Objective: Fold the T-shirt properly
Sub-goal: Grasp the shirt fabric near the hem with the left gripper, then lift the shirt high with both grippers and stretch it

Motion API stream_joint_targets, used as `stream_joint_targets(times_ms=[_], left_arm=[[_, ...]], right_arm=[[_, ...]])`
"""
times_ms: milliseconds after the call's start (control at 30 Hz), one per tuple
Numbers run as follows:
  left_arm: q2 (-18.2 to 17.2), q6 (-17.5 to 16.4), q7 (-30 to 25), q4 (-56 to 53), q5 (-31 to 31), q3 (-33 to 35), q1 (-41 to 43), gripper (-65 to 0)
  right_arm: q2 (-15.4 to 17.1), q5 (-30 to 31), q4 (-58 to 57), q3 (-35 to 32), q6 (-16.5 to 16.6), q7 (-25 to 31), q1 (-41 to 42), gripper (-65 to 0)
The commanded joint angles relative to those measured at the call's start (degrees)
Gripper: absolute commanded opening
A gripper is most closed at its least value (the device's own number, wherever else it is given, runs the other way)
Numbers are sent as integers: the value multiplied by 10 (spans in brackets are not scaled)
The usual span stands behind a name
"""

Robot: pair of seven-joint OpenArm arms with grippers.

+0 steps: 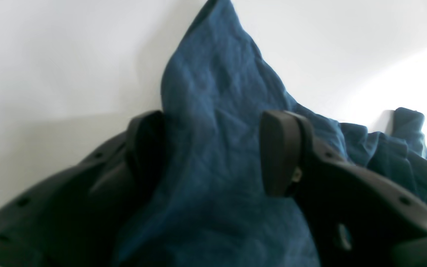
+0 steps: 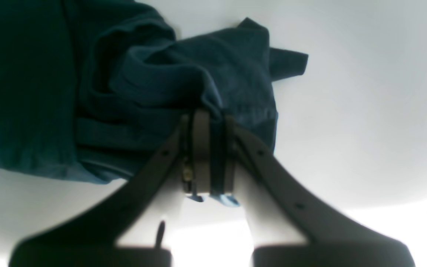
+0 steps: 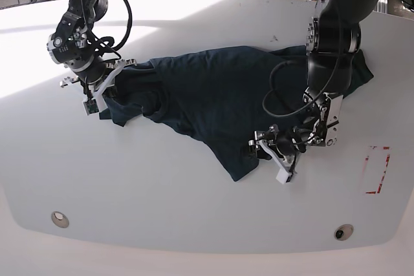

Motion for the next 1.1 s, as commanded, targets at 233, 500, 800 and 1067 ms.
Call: stream_joint_targets(times_ms=[233,500,800,1067], left_arm=[[0,41,-19,2,17,0,-8,-650],[-8,46,-4,59,29,-5,5,-650],[-30,46,106,286,28,-110,65,-650],[-31,43,197,446,28,-176,93,-650]], right_arm=[[5,8,10,3,-2,11,15,-650],[4,8,26,-1,-2,10,21,-650],[6,8,60,2,-4,7,28,-650],[14,2,35,3,-5,7,67,-650]])
